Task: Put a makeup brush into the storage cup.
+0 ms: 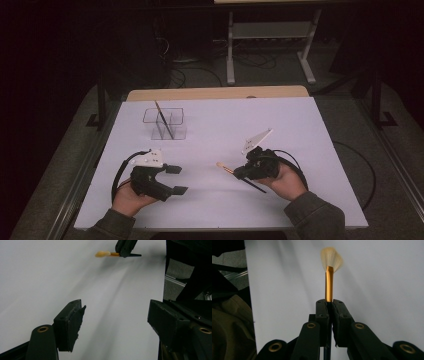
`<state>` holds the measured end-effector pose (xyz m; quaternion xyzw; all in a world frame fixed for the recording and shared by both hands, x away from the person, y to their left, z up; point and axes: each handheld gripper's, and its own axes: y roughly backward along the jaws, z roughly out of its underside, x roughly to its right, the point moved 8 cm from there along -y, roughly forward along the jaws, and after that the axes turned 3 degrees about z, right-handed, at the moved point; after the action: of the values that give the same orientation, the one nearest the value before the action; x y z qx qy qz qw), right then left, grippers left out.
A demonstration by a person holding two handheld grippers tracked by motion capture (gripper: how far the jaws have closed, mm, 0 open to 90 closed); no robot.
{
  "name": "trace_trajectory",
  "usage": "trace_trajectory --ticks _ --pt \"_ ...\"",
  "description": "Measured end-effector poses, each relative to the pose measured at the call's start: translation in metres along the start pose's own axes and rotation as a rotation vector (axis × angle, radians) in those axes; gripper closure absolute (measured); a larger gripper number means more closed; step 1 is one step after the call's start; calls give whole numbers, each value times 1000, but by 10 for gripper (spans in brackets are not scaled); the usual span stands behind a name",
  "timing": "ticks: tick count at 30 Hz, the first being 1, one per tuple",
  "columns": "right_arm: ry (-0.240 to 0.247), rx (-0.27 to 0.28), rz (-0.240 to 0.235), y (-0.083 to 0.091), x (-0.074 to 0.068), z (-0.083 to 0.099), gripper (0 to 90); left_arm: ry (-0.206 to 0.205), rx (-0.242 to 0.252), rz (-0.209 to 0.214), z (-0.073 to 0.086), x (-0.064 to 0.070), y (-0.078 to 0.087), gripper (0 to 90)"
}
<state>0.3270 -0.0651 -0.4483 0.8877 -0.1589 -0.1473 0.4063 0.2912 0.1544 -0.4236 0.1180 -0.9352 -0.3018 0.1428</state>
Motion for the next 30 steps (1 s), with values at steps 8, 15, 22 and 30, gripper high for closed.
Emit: trace_trajectory --ticks 8,15,22,30 --pt "42 25 -25 8 -14 -8 827 -25 -17 32 -16 5 -7 294" --pt "84 32 -48 13 -26 -14 827 -36 -27 50 -27 7 -12 300" --pt "110 32 -66 15 -36 -20 828 -60 -37 62 -36 10 -16 300" --pt "140 40 -95 16 -47 -25 827 -64 -48 78 -43 14 -20 298"
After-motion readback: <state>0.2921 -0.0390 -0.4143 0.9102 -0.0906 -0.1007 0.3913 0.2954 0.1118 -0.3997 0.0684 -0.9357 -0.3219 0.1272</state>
